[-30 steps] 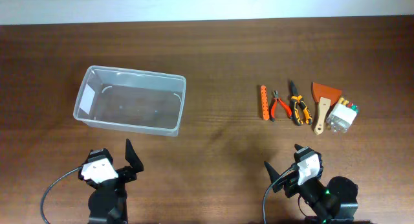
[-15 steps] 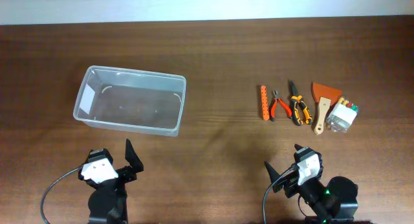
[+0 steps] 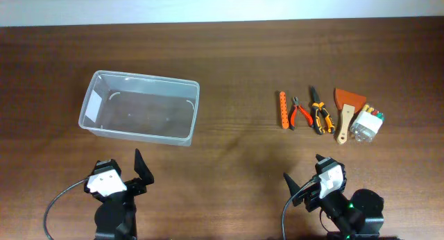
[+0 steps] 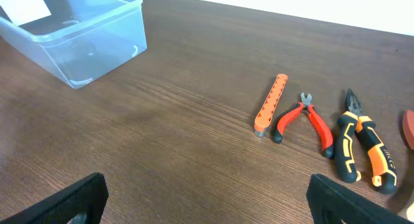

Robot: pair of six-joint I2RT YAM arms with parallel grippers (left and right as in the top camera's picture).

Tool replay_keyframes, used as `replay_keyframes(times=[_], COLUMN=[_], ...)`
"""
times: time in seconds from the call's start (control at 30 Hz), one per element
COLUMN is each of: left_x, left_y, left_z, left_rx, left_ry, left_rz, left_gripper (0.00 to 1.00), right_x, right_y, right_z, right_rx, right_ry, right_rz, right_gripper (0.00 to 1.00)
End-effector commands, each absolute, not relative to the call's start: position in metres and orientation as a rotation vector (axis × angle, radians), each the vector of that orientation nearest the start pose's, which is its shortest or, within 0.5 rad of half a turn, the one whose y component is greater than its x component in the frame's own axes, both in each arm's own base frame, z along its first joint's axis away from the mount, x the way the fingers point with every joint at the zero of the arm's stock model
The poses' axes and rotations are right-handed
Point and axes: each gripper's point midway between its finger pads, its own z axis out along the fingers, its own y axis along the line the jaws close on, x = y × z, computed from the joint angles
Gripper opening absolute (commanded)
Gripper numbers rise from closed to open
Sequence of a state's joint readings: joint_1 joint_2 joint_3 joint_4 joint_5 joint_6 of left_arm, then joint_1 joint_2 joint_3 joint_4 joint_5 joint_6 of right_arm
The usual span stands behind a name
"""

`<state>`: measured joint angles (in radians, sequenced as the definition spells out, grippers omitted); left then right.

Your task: Pack container

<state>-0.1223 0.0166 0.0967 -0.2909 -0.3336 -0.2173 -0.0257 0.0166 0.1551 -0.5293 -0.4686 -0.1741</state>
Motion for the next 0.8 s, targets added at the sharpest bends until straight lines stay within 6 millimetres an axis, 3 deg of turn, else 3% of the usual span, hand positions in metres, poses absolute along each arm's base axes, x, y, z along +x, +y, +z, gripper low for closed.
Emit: replay_keyframes(times=[0.0,0.43,0.6,0.77], left_x=[0.232,0.232,0.232,0.232], left_y=[0.028,0.028,0.028,0.028], left_z=[0.147,0.147,0.147,0.147], left_rx=[-0.313,-0.313,-0.313,-0.313], left_ry=[1.742,1.742,1.742,1.742], left_rz=[0.058,0.058,0.058,0.058], left_gripper=[0.99,0.99,0.99,0.99], right_x=[0.204,0.205,0.183,0.163], right_y=[0.069,0.069,0.113,0.138], right_z=[0.123,0.126,0.147,0.181], right_rx=[-0.423,-0.427,-0.457,-0.482], right_ry=[1.88,1.868,1.799,1.701], right_rz=[0.31,0.312,0.713,0.995], right_gripper=[0.98,0.98,0.98,0.98])
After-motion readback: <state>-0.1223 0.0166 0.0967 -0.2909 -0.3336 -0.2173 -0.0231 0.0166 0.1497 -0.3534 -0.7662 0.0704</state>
